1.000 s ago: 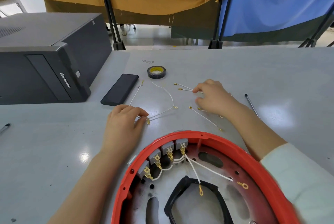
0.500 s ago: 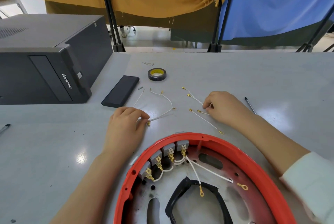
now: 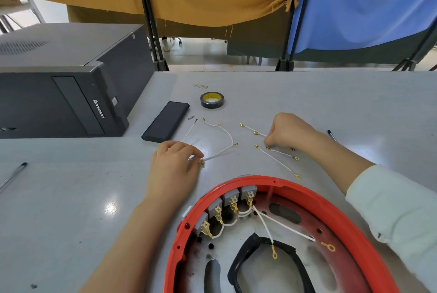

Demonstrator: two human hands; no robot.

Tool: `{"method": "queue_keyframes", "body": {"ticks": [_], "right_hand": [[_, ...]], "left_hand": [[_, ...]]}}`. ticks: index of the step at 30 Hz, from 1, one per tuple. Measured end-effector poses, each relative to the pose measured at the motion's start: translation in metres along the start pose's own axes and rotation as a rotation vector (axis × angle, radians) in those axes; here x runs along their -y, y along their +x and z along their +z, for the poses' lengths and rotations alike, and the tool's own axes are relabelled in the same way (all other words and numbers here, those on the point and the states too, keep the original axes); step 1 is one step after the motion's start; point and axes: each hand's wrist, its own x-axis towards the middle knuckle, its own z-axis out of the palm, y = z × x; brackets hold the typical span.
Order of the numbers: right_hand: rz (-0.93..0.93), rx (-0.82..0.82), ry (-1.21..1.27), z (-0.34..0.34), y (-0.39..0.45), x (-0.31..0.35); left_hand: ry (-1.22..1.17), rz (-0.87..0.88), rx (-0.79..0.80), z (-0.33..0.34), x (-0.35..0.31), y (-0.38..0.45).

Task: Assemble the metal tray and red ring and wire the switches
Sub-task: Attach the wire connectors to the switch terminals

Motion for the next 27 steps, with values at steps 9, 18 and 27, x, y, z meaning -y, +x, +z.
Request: {"method": "queue_keyframes", "body": {"ticks": [9, 18, 27], "right_hand": [[-0.235, -0.095, 0.401, -0.04, -0.064, 0.005], [-0.386, 0.141, 0.605, -0.07, -0.175, 0.034], [-0.432, 0.257, 0.851, -0.029, -0.227, 0.038]], "left_hand": [[-0.365, -0.013, -0.125, -0.034, -0.024, 0.001], [-1.204, -0.028, 0.163, -0.094, -0.096, -0.036], [-1.196, -0.175, 0.051, -0.1, -0.102, -0.091]]}}
